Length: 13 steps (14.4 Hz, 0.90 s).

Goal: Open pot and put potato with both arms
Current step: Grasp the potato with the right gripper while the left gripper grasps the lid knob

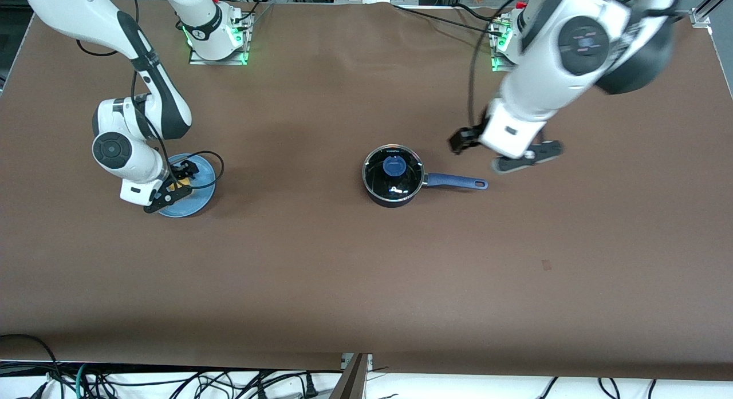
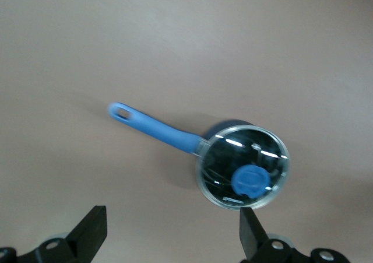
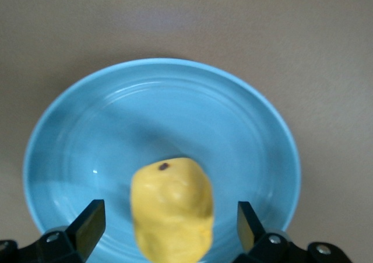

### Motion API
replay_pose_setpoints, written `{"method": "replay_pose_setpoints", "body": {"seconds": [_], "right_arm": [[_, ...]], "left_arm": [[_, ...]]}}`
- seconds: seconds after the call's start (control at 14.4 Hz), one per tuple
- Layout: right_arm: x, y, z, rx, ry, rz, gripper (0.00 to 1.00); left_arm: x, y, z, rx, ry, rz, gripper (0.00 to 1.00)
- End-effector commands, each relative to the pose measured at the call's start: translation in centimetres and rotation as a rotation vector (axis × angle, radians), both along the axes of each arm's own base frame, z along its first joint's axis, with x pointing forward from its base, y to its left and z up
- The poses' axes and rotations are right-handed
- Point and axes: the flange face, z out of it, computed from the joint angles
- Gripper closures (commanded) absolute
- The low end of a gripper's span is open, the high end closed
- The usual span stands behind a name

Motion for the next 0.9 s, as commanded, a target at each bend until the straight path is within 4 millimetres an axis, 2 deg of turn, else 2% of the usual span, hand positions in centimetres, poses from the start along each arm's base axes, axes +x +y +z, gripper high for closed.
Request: {"method": "replay_pose_setpoints", "body": {"seconds": [0.0, 0.21, 0.28, 0.49, 0.62, 0.83], "right_arm": [[-0.7, -2.0, -0.5, 0.004, -0.015, 0.077, 0.00], [-0.6, -2.0, -0.9, 0.006, -0.021, 0.078, 0.00], [-0.7, -1.9, -1.2, 0.008, -0.017, 0.080, 0.00], [-0.8, -1.9, -1.3, 0.008, -0.014, 0.074, 0.00], [-0.8, -1.9, -1.5, 0.008, -0.008, 0.075, 0.00], [-1.0, -1.9, -1.8, 0.008, 0.000, 0.075, 0.00]], "left_arm": [[0.6, -5.8, -2.8, -0.018, -0.015, -0.042, 0.00], [0.8, -11.7, -7.5, 0.043, -0.044, -0.079, 0.00], [0.9, -12.4, -9.2, 0.073, -0.055, -0.096, 0.00], [1.1, -13.3, -12.1, 0.087, -0.090, -0.140, 0.00], [0.2, -14.2, -15.6, 0.124, -0.084, -0.190, 0.00], [-0.5, -13.8, -17.5, 0.152, -0.050, -0.284, 0.00]]}}
